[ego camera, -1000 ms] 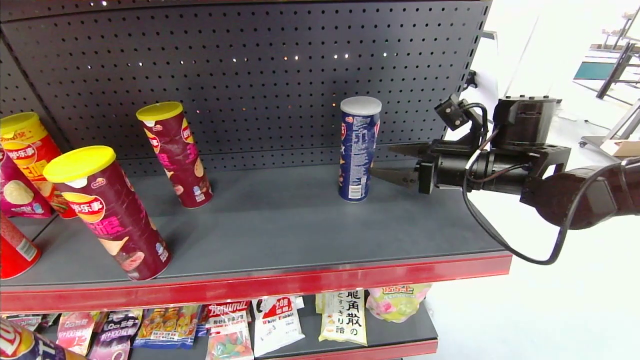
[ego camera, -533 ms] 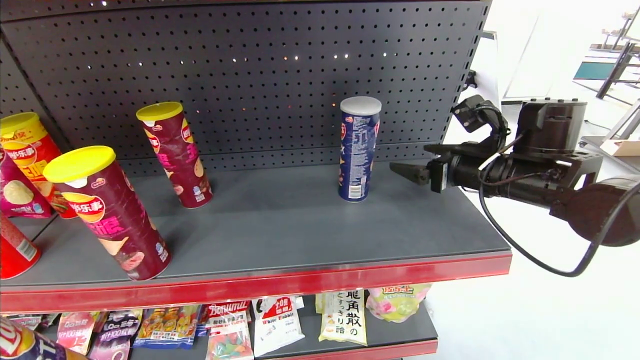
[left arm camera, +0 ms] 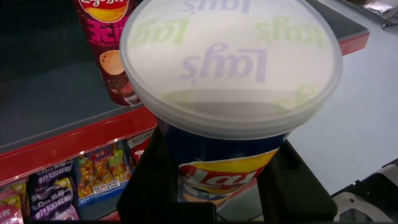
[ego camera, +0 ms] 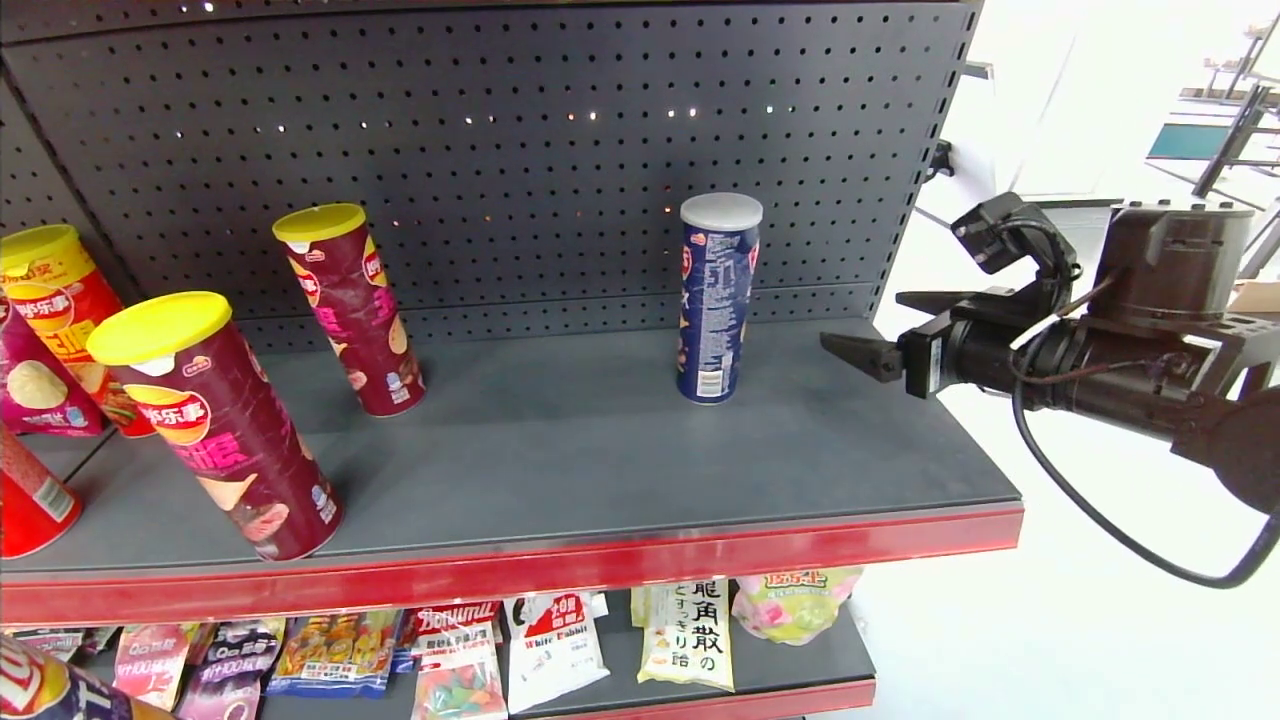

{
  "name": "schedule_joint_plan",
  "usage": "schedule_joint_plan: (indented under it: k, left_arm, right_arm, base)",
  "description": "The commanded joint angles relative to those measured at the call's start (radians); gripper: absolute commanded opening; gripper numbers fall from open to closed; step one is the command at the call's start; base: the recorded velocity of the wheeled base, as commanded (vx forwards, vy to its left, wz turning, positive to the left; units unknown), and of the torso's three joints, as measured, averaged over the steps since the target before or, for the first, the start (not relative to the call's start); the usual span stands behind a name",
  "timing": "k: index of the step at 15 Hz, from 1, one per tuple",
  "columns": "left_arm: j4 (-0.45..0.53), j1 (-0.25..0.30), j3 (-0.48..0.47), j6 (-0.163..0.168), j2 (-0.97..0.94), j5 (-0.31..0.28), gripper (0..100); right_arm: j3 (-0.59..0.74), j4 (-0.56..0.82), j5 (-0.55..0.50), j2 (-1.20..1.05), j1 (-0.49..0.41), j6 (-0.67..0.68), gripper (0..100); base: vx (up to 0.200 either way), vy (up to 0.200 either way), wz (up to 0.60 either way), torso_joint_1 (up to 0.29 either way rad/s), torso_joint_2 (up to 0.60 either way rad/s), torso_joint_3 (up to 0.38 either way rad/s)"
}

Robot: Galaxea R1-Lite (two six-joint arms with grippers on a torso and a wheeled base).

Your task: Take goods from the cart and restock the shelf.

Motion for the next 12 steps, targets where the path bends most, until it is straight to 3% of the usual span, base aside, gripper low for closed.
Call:
schedule_joint_plan:
  k: [1,5,12]
  left_arm:
    - [0.000,0.001,0.000,-0.001,0.001,0.000,0]
    - [-0.002,-0.001,0.000,-0.001,0.003,-0.001,0]
    - [-0.002,-0.001,0.000,-0.001,0.005,-0.003,0]
  right_arm:
    - [0.002,0.000,0.001,-0.012,-0.009,-0.001,100]
    - [0.002,-0.002,-0.001,-0.006,-0.010,-0.002,100]
    - [0.065,0.011,0.017,-0.028,-0.071,-0.057,100]
  base:
    - [0.000,0.000,0.00,0.000,0.00,0.000]
    - [0.000,0.000,0.60,0.002,0.00,0.005]
    - [0.000,0.000,0.00,0.000,0.00,0.000]
